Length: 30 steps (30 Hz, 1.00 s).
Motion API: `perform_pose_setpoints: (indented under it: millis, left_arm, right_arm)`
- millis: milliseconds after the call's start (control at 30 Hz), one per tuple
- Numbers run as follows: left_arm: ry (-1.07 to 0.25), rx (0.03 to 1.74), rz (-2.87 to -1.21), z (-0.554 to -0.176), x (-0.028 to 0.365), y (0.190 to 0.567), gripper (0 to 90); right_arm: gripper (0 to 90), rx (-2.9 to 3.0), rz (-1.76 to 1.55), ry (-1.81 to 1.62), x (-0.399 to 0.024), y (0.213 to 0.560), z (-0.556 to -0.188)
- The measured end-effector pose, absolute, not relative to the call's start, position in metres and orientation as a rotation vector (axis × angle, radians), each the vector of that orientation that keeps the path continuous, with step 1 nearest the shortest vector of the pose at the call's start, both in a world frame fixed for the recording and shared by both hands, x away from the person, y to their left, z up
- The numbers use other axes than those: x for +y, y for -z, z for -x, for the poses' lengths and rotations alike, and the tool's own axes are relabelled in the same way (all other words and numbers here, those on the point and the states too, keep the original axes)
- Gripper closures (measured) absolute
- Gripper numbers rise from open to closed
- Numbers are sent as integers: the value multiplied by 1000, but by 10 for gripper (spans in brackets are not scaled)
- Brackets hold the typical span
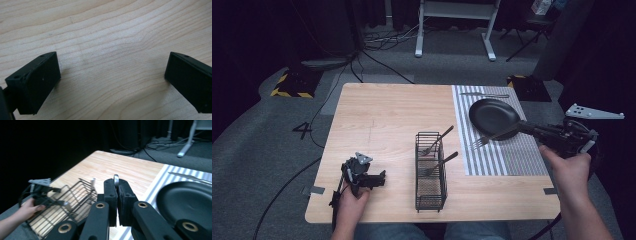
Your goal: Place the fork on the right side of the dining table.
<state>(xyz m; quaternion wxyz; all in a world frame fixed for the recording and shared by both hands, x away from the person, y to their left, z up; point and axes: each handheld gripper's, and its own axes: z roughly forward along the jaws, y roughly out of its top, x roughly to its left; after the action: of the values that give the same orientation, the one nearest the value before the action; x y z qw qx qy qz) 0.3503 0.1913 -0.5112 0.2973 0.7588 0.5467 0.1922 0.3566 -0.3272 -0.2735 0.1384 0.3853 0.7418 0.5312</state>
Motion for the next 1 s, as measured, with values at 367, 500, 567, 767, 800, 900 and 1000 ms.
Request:
perform_pose_setpoints:
  millis: [367,500,567,767,800,900,1000]
  left_arm:
    - [-511,1454,-2016,-350,191,511,2]
    - [-511,1454,-2016,-350,191,511,2]
    - [-511,1454,-2016,-350,191,511,2]
    - [-511,1454,-2016,-350,191,511,2]
    - [-511,1454,-2016,-350,191,511,2]
    - [-511,1454,-2016,-350,191,511,2]
    - [-511,1454,-2016,-350,191,511,2]
  right_arm:
    - [867,2117,-1274,-1452,-338,310,-395]
    - [868,2117,-1311,-1423,-338,319,-403]
    - [868,2122,-1333,-1412,-339,326,-407]
    - [868,2114,-1388,-1380,-341,343,-417]
    - [868,2114,-1388,-1380,-341,343,-417]
    - [868,2113,-1401,-1363,-342,348,-420]
    - [868,2110,-1424,-1348,-342,354,-423]
